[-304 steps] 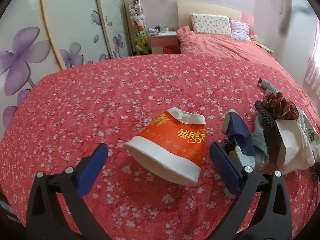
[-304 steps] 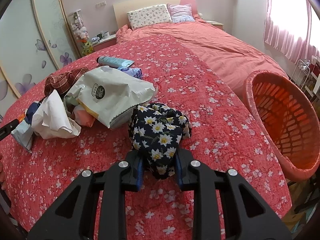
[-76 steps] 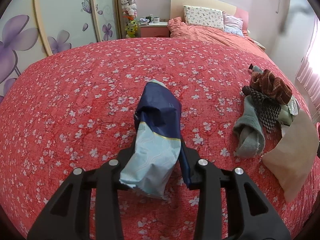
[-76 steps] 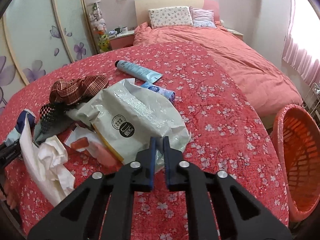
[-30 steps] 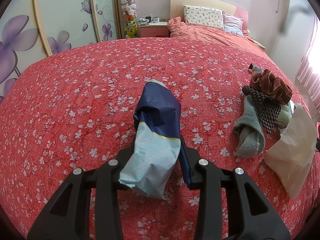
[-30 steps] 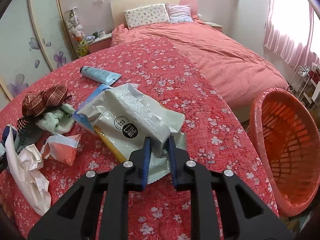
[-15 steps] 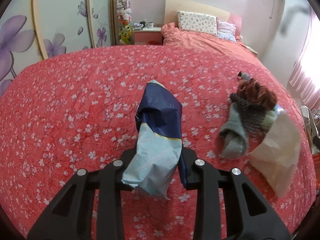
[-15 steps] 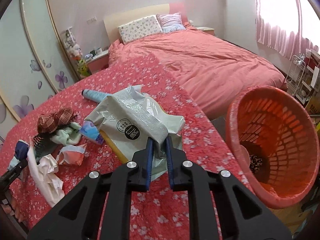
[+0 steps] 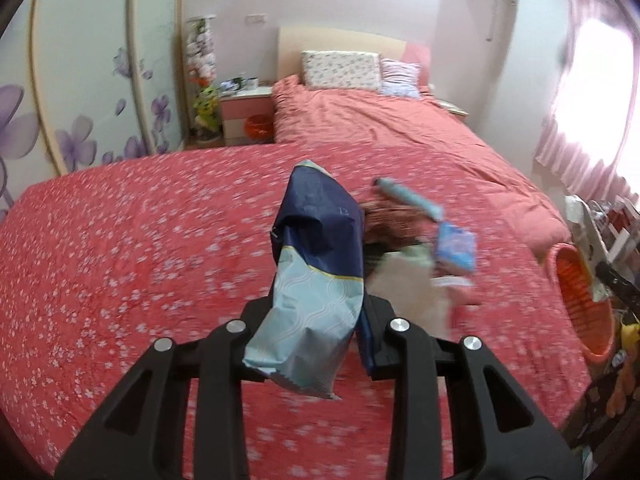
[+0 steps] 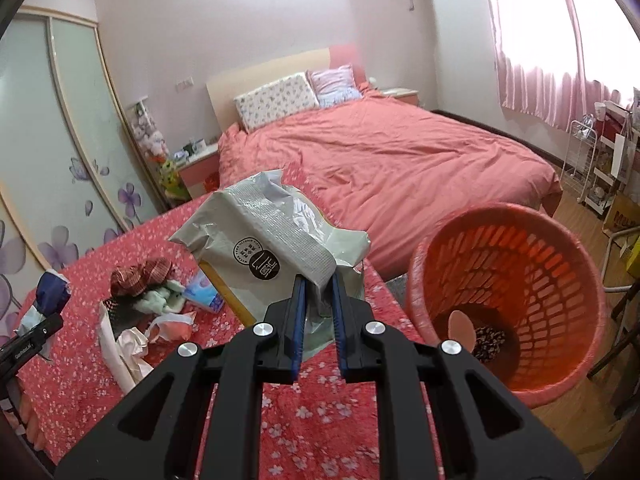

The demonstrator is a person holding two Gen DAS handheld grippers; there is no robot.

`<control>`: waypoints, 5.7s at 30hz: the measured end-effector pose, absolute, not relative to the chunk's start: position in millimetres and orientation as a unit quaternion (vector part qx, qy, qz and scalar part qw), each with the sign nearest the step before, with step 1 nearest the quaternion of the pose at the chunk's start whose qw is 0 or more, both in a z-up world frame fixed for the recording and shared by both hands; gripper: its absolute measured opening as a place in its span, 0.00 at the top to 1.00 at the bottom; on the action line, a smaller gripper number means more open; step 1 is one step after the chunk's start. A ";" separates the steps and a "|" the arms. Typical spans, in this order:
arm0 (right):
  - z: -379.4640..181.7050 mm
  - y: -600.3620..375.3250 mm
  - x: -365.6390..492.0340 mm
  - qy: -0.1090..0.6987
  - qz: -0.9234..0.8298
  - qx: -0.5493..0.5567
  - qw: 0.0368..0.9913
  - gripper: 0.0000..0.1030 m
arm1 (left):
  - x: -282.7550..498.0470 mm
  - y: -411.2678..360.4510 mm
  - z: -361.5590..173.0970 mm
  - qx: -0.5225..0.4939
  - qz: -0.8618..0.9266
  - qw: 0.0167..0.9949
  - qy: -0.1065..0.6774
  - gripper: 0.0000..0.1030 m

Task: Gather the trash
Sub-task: 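Carry the wrapper and bag to the orange basket and release both inside, then move both open tools back over the remaining trash on the bed, then grasp the white tissue with the left tool and lift it, then grasp the blue tissue packet with the right tool while the left tool holds the tissue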

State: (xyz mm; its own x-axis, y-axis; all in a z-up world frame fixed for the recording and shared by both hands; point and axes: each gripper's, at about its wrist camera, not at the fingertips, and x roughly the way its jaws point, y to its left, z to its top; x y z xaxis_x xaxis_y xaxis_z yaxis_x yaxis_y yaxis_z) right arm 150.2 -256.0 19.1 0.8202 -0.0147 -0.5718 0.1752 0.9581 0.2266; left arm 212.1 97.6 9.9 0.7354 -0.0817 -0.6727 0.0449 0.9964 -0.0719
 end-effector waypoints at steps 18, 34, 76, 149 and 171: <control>31.5 -341.3 103.8 0.233 -0.170 0.179 0.941 0.87 | 200.7 -74.6 41.2 0.011 -0.206 0.917 0.341 0.69; 8.1 -408.8 97.4 0.220 -0.235 0.230 0.919 0.87 | 211.8 -225.3 9.3 0.036 -0.324 0.875 0.358 0.69; -7.9 -429.1 106.8 0.273 -0.214 0.252 0.903 0.48 | 237.9 -228.9 -36.7 0.064 -0.272 0.875 0.396 0.36; -19.1 -178.4 208.7 0.366 0.009 0.093 0.926 0.47 | 202.9 119.8 -0.9 -0.059 0.004 0.941 0.332 0.82; -50.1 -125.3 291.4 0.410 -0.017 0.069 0.909 0.32 | 256.1 165.5 -28.8 -0.075 0.027 0.931 0.355 0.82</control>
